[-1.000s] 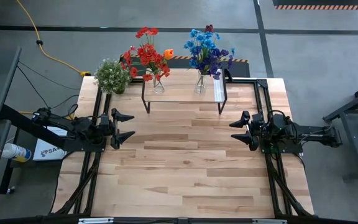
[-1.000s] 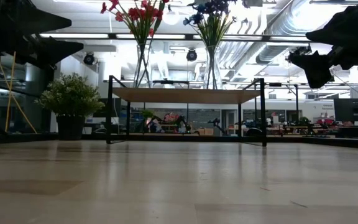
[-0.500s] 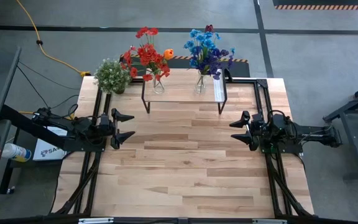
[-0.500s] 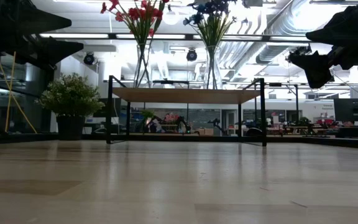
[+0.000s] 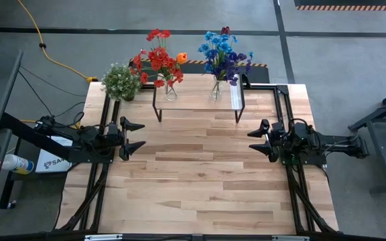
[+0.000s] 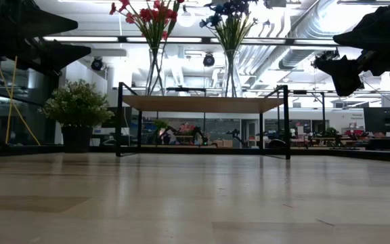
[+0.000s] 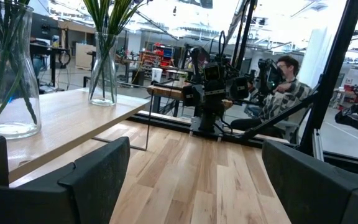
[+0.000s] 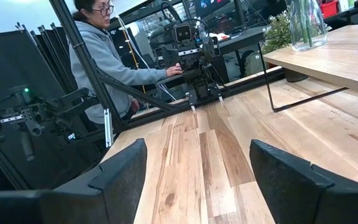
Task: Pick and place flowers into a vace then onto a shelf
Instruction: Return to Home Position
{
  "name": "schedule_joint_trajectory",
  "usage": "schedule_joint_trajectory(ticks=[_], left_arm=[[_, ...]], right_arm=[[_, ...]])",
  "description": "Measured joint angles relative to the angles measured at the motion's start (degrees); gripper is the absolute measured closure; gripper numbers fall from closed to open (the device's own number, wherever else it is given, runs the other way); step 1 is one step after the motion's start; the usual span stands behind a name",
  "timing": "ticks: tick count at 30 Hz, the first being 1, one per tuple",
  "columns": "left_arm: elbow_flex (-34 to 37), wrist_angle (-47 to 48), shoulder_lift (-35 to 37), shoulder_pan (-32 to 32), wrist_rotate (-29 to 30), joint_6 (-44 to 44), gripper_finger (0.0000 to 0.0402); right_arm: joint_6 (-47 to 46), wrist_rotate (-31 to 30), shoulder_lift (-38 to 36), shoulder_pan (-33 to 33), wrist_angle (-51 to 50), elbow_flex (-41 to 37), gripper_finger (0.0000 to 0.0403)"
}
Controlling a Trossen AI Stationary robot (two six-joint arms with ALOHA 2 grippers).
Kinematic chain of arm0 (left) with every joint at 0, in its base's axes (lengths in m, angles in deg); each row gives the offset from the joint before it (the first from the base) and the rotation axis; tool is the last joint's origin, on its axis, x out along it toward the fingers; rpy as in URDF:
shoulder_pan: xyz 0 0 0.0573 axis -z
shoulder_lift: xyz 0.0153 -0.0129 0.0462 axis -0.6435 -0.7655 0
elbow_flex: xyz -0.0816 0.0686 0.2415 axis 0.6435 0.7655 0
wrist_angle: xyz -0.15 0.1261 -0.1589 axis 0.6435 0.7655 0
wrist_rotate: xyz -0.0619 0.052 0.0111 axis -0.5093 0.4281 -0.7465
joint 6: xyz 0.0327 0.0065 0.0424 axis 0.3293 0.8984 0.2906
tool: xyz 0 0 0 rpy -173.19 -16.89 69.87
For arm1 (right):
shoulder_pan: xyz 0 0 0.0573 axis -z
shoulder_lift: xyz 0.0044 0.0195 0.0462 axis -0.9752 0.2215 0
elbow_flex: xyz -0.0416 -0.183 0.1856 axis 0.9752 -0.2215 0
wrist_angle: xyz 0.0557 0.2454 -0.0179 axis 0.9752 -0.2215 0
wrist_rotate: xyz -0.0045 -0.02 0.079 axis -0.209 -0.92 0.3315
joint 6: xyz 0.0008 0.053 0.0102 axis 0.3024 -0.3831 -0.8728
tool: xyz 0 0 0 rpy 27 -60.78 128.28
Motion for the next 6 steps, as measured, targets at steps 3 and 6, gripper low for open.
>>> schedule_joint_trajectory(ticks=[3, 6], left_arm=[[-0.01, 0.0, 0.0, 0.0, 0.0, 0.0, 0.0005], [-0.01, 0.0, 0.0, 0.01, 0.0, -0.01, 0.0005]], right_arm=[[0.0, 0.0, 0.01, -0.01, -0.02, 0.0, 0.0132], [0.0, -0.02, 0.0, 0.0, -0.01, 0.01, 0.0131]])
